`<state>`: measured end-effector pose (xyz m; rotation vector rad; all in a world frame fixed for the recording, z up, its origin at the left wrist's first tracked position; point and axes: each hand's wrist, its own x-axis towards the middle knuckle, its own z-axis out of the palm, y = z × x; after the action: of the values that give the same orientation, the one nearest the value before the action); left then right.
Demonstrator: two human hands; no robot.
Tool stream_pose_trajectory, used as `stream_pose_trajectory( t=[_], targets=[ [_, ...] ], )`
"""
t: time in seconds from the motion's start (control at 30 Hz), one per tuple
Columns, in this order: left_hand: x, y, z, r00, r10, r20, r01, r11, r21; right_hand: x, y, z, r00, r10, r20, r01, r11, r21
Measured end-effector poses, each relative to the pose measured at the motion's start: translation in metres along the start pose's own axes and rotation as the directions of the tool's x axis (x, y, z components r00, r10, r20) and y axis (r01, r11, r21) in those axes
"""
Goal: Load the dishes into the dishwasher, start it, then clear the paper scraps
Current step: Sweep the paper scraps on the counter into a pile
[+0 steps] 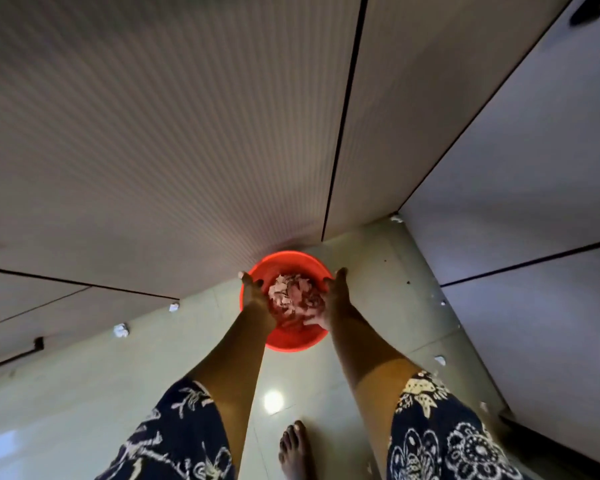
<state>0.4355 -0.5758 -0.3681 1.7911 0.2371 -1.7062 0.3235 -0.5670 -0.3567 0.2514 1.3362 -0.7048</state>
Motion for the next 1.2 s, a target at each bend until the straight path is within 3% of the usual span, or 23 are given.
stream_pose_trajectory(
  t=[0.13, 0.3, 0.4, 0.57, 0.67, 0.73, 0.77, 0.8, 0.87, 0.93, 0.97, 1.0, 1.1, 1.2],
  targets=[
    [-0.075, 0.002, -0.002, 0.992, -0.033, 0.122, 0.043, 0.996, -0.075, -0.083, -0.007, 0.007, 1.000, 0.014, -0.010, -0.013, 0.998, 0.060],
    [-0.204, 0.010, 0.008, 0.978, 0.069, 0.198, -0.043, 0.990, -0.136, -0.209, -0.026, 0.003, 0.989, -0.147, -0.002, 0.147, 0.985, 0.089],
    [-0.283, 0.010, 0.023, 0.931, 0.134, 0.339, -0.141, 0.990, -0.003, -0.287, -0.041, -0.016, 0.948, -0.316, 0.048, 0.309, 0.944, 0.117],
    [-0.396, -0.003, 0.082, 0.760, 0.222, 0.611, -0.367, 0.922, 0.122, -0.417, -0.084, -0.069, 0.815, -0.574, 0.078, 0.559, 0.815, 0.149],
    [-0.458, -0.015, 0.137, 0.623, 0.309, 0.719, -0.547, 0.829, 0.117, -0.490, -0.119, -0.112, 0.608, -0.794, 0.000, 0.794, 0.607, 0.041],
    [-0.492, -0.025, 0.184, 0.456, 0.353, 0.817, -0.716, 0.691, 0.101, -0.525, -0.149, -0.150, 0.371, -0.925, -0.081, 0.907, 0.380, -0.182],
    [-0.506, -0.032, 0.209, 0.354, 0.362, 0.863, -0.801, 0.594, 0.079, -0.535, -0.164, -0.173, 0.254, -0.961, -0.108, 0.897, 0.276, -0.345],
    [-0.512, -0.040, 0.231, 0.264, 0.358, 0.896, -0.885, 0.458, 0.078, -0.539, -0.178, -0.195, 0.154, -0.980, -0.123, 0.827, 0.196, -0.527],
    [-0.508, -0.059, 0.275, 0.144, 0.302, 0.942, -0.989, 0.059, 0.133, -0.531, -0.206, -0.240, 0.017, -0.993, -0.117, 0.557, 0.107, -0.823],
    [-0.497, -0.080, 0.313, 0.105, 0.206, 0.973, -0.909, -0.378, 0.178, -0.510, -0.228, -0.280, 0.050, -0.992, -0.116, 0.286, 0.126, -0.950],
    [-0.492, -0.088, 0.327, 0.118, 0.161, 0.980, -0.815, -0.548, 0.188, -0.501, -0.236, -0.294, 0.113, -0.982, -0.149, 0.163, 0.166, -0.972],
    [-0.487, -0.096, 0.339, 0.147, 0.124, 0.981, -0.729, -0.657, 0.192, -0.492, -0.242, -0.305, 0.169, -0.968, -0.184, 0.074, 0.198, -0.977],
    [-0.474, -0.116, 0.374, 0.234, 0.091, 0.968, -0.604, -0.766, 0.218, -0.471, -0.267, -0.330, 0.246, -0.942, -0.228, 0.025, 0.242, -0.970],
    [-0.464, -0.121, 0.405, 0.239, 0.129, 0.963, -0.550, -0.799, 0.243, -0.457, -0.299, -0.339, 0.291, -0.931, -0.219, 0.006, 0.231, -0.973]
  ],
)
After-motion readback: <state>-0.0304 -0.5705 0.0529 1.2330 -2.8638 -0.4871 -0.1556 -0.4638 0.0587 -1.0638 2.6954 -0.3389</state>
